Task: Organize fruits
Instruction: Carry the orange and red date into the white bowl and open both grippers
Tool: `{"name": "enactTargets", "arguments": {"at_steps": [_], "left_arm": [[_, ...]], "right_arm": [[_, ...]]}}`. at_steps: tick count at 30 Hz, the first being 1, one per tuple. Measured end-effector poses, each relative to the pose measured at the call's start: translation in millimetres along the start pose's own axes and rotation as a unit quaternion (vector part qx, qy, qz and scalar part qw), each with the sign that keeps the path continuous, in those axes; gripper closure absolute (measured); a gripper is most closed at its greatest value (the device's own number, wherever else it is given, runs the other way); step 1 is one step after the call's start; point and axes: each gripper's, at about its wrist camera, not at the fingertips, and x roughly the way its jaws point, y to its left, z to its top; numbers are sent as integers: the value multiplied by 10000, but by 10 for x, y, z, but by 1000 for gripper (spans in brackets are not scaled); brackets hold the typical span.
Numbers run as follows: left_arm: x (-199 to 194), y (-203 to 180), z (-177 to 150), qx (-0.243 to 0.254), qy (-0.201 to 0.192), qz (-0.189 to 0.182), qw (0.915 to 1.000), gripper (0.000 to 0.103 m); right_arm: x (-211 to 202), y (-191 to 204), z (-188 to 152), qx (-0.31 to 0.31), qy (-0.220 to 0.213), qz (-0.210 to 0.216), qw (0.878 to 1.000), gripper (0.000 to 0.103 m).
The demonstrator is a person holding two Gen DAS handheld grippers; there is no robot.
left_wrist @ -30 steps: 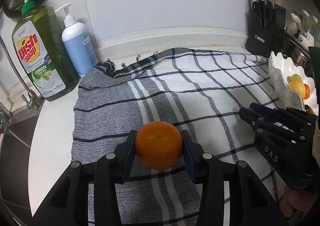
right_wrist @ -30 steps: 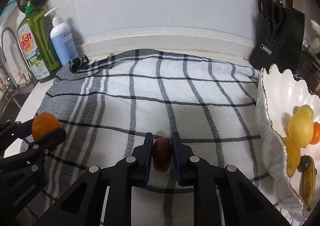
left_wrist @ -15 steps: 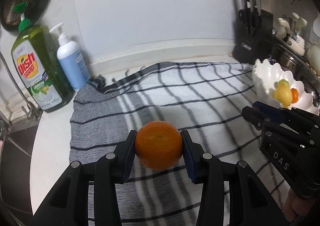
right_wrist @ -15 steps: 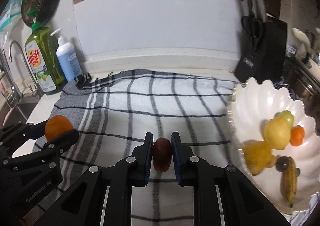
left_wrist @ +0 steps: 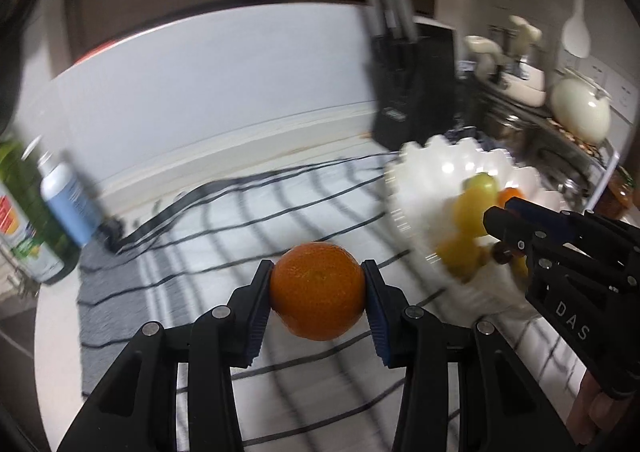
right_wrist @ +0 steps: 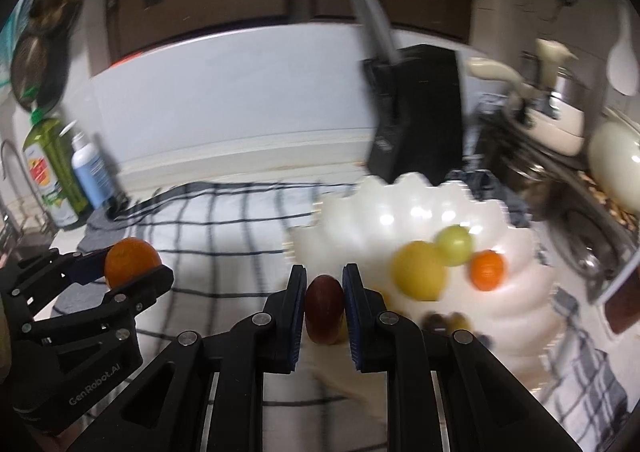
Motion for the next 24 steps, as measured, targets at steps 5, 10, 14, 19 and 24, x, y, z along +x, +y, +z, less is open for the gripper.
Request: {"name": "enactTargets", "arguments": {"at_steps": [5,10,14,19,24], "left_arm": [[98,-429,196,249,-29,-346,9991,60],[272,-761,310,448,64,-619,9971,60],[419,-1004,365,608,177,-809,9947,60],[549,-1201,331,754,334,-965,9919,60],[655,-1333,249,829,510,-1046,9897,59]], "right_arm": [[-77,-472,17,224,-11,-288,9993,83],[-35,-883,-23,470,97,-488,9977,83],[19,-1133,-76,653,215,-567,9960,83],[95,-1342,-173,827,351,-562,9944,83],[180,-1436,-223,900,473,-514,9935,83]]}}
